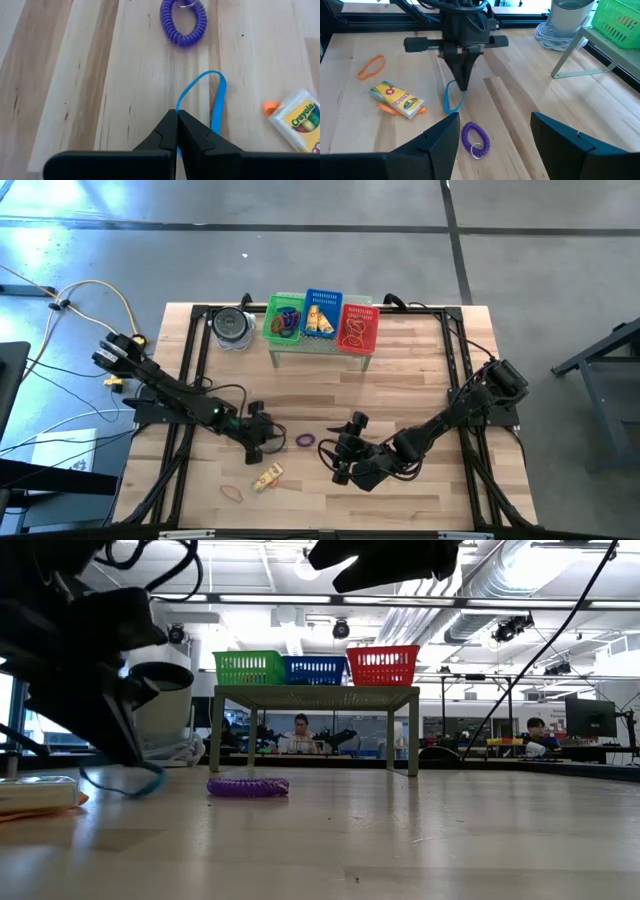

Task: Pick & Place Office Desk Supplies
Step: Put the blue rubber band into the green bin on the shelf

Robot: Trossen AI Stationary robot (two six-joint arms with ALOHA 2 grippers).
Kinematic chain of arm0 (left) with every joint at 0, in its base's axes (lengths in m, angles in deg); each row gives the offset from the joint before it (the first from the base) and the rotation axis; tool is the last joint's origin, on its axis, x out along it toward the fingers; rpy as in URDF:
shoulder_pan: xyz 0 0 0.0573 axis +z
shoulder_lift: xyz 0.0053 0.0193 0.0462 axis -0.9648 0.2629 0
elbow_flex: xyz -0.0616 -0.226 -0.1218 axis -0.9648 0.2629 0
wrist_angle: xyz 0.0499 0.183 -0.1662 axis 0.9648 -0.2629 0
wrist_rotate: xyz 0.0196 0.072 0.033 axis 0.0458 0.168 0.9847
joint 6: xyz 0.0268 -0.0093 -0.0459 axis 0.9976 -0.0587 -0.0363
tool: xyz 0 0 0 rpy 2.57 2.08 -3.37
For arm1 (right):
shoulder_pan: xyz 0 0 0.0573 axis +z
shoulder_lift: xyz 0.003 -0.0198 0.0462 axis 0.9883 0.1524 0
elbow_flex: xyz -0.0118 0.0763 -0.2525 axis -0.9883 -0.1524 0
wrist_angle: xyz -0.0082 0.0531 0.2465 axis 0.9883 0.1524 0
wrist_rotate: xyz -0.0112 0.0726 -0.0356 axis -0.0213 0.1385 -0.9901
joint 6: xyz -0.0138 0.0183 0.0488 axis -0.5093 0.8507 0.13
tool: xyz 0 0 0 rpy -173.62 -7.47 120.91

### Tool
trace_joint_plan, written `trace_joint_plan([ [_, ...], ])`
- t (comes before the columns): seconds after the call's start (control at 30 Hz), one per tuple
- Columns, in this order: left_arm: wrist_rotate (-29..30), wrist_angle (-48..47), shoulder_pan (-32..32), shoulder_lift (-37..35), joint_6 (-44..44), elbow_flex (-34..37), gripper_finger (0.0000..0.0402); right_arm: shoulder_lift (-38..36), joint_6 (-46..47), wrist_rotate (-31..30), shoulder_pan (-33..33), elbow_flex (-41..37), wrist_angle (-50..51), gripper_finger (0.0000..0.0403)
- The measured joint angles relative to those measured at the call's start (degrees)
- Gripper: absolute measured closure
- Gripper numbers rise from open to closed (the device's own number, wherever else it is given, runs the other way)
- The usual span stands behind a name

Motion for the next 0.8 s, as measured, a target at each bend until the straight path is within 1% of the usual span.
trace_joint_plan([
  [0.13, 1.88, -2.81, -1.08, -0.02, 0.14, -2.77, 0.0401, 0.0, -0.04, 1.84, -0.02, 0.0, -0.09, 0.017],
  [0.23, 3.23, -6.77, -1.84, -0.07, 0.15, -5.5, 0.0401, 0.0, -0.07, 2.6, -0.02, 0.0, -0.92, 0.017],
  [0.37, 7.18, -12.24, -2.86, -0.09, 0.2, -10.33, 0.0401, 0.0, 0.0, 2.68, -0.12, 0.0, -1.97, 0.017],
  [0.47, 10.05, -14.48, -3.83, -0.11, 0.2, -13.91, 0.0401, 0.0, 0.14, 2.87, -0.3, 0.0, -3.03, 0.017],
  [0.63, 17.2, -15.02, -6.57, -0.15, 0.68, -18.44, 0.0401, 1.28, 0.02, 4.12, -0.92, -0.02, -5.82, 0.017],
  [0.73, 22.73, -15.06, -8.32, -0.2, 0.77, -19.9, 0.0401, 2.81, -0.04, 6.3, -1.87, 0.1, -8.23, 0.017],
  [0.8, 25.76, -14.81, -9.45, -0.2, 0.8, -20.51, 0.0401, 3.19, -0.38, 6.99, -2.27, -0.13, -7.36, 0.017],
])
